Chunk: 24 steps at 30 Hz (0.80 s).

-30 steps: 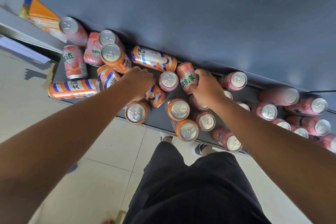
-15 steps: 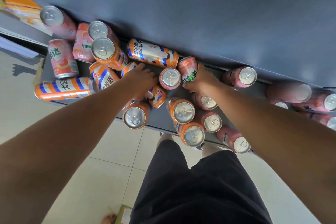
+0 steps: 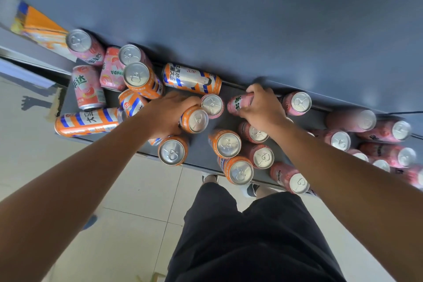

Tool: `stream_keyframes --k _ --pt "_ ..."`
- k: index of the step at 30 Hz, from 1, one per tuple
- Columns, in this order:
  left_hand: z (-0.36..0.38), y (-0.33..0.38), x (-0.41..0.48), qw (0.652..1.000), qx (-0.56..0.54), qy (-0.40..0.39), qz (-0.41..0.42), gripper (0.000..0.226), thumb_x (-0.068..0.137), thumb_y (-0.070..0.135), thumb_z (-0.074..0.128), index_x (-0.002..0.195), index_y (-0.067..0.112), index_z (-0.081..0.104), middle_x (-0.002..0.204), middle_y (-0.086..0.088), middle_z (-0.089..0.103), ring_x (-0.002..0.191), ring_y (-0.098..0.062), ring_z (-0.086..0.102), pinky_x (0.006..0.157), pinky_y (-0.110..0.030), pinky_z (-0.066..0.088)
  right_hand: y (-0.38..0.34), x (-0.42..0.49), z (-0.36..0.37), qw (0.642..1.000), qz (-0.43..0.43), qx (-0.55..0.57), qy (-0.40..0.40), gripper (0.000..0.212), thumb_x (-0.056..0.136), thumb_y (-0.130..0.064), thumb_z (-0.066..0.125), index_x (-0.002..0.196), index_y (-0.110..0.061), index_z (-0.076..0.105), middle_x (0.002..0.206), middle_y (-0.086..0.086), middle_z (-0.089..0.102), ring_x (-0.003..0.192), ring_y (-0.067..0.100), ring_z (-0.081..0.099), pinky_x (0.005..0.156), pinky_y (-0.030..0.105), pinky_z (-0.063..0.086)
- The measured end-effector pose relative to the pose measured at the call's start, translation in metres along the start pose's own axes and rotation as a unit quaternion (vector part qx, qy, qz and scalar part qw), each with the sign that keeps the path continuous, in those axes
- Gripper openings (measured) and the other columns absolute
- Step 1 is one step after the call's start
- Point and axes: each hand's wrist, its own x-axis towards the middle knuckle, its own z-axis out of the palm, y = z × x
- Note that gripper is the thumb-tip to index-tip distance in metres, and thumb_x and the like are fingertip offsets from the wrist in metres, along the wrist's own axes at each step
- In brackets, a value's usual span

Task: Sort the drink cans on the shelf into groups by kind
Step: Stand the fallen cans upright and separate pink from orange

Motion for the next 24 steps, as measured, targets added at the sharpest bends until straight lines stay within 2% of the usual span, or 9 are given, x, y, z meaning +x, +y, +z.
stream_keyframes --k 4,12,16,19,21,24 --pt "-0.007 0.011 -0.007 0.99 -0.116 0.062 -0.054 0.077 0.063 0.021 0.087 0.128 0.024 0.047 0.123 -0.002 0.056 0.115 -0.025 0.052 0.089 -0.03 0.038 0.008 -0.008 0.001 0.998 -0.006 -0.053 0.014 0.055 0.085 -0.025 0.067 0.138 -0.022 0.049 0.129 0.015 0.047 0.118 0.038 0.052 0.092 0.045 0.05" --pt "0.004 0.019 -0.019 0.946 -0.258 0.136 -0.143 0.078 0.064 0.017 0.088 0.13 0.022 0.048 0.124 0.001 0.059 0.114 -0.019 0.056 0.094 -0.027 0.04 0.006 -0.007 0.003 0.997 -0.012 -0.071 0.025 0.057 0.091 -0.027 0.063 0.143 -0.021 0.042 0.132 0.016 0.047 0.124 0.039 0.047 0.091 0.047 0.046" --pt "0.003 0.024 -0.026 0.943 -0.28 0.11 -0.146 0.08 0.066 0.027 0.088 0.132 0.033 0.043 0.127 0.006 0.055 0.117 -0.016 0.054 0.102 -0.033 0.042 0.004 -0.01 0.005 0.995 -0.013 -0.095 0.037 0.057 0.091 -0.03 0.062 0.144 -0.018 0.043 0.135 0.014 0.047 0.124 0.039 0.047 0.093 0.045 0.045" --pt "-0.001 0.029 -0.032 0.938 -0.288 0.112 -0.159 0.073 0.069 0.03 0.088 0.13 0.033 0.047 0.123 0.01 0.052 0.116 -0.014 0.052 0.103 -0.031 0.04 -0.003 -0.016 0.004 0.989 -0.061 -0.105 0.09 0.052 0.091 -0.026 0.059 0.139 -0.012 0.048 0.136 0.014 0.049 0.122 0.039 0.047 0.093 0.044 0.044" --pt "0.001 0.032 -0.034 0.928 -0.312 0.117 -0.165 0.071 0.069 0.034 0.088 0.128 0.035 0.048 0.123 0.009 0.052 0.118 -0.014 0.053 0.105 -0.037 0.043 -0.013 -0.019 0.002 0.986 -0.095 -0.076 0.114 0.05 0.091 -0.023 0.057 0.138 -0.01 0.048 0.136 0.013 0.051 0.122 0.037 0.049 0.093 0.044 0.044" --pt "0.006 0.035 -0.039 0.915 -0.343 0.115 -0.181 0.074 0.066 0.059 0.081 0.129 0.038 0.048 0.126 0.01 0.056 0.12 -0.013 0.055 0.104 -0.043 0.046 -0.03 -0.018 0.001 0.989 -0.109 -0.032 0.09 0.048 0.094 -0.026 0.054 0.14 -0.013 0.045 0.143 0.009 0.048 0.128 0.031 0.047 0.095 0.045 0.045"
